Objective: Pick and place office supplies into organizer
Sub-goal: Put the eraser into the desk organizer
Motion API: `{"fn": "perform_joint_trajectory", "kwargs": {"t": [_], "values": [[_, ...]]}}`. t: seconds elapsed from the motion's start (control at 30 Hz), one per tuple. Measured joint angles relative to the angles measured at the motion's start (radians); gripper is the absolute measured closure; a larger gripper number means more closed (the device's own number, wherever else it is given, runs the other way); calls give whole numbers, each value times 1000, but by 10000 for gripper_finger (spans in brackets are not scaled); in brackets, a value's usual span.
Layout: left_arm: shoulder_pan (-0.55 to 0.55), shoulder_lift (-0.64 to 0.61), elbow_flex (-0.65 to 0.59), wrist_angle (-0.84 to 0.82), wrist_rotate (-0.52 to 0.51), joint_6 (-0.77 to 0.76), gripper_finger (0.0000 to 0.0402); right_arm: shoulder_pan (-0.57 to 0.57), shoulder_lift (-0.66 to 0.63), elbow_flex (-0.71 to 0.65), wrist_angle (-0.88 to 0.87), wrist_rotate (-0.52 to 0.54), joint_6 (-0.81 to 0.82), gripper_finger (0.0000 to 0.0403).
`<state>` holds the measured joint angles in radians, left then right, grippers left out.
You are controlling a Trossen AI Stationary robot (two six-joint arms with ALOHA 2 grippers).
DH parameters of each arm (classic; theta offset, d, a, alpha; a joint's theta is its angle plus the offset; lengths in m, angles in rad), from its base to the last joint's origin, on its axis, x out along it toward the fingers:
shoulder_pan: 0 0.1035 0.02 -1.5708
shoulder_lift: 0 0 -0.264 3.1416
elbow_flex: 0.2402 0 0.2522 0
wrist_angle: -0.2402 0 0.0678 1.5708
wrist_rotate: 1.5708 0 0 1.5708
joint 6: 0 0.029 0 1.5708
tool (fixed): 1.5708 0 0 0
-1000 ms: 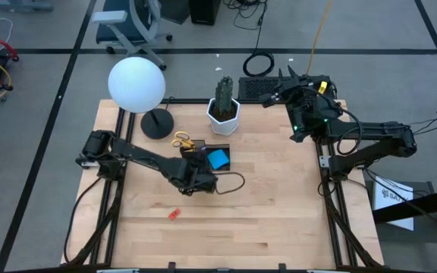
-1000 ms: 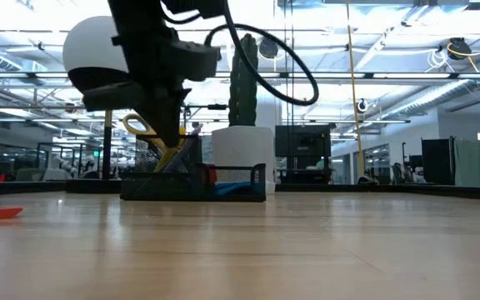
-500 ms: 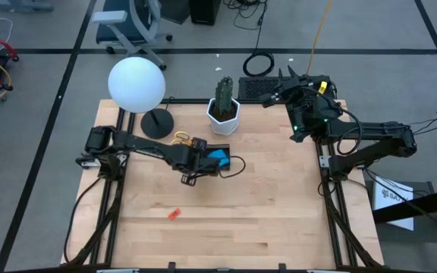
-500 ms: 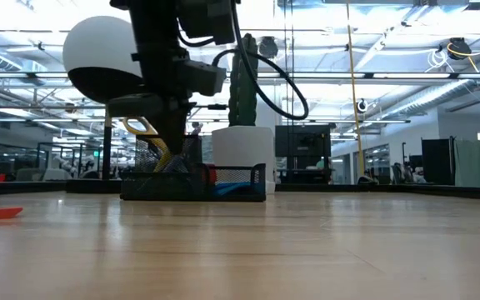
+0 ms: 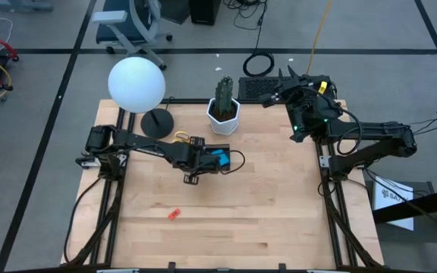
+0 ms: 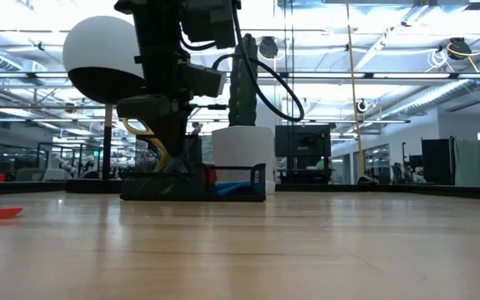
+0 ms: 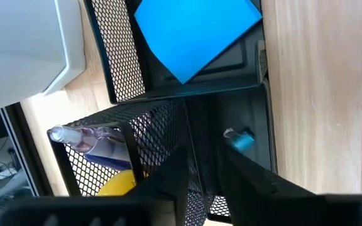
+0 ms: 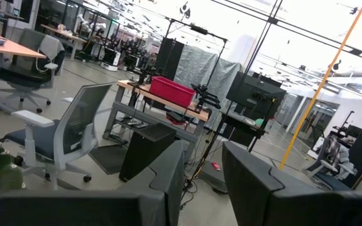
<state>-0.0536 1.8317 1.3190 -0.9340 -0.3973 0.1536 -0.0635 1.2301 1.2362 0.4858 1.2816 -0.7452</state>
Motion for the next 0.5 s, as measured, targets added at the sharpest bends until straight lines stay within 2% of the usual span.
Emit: {"fn": "perform_joint_trajectory", "kwargs": {"t": [0.23,0.5], "values": [[-3,0,0,0,25,-60,281,0,0,0,0,0,0,303],[-71,1,0,2,117,-43,277,0,0,0,0,0,0,303]]}}
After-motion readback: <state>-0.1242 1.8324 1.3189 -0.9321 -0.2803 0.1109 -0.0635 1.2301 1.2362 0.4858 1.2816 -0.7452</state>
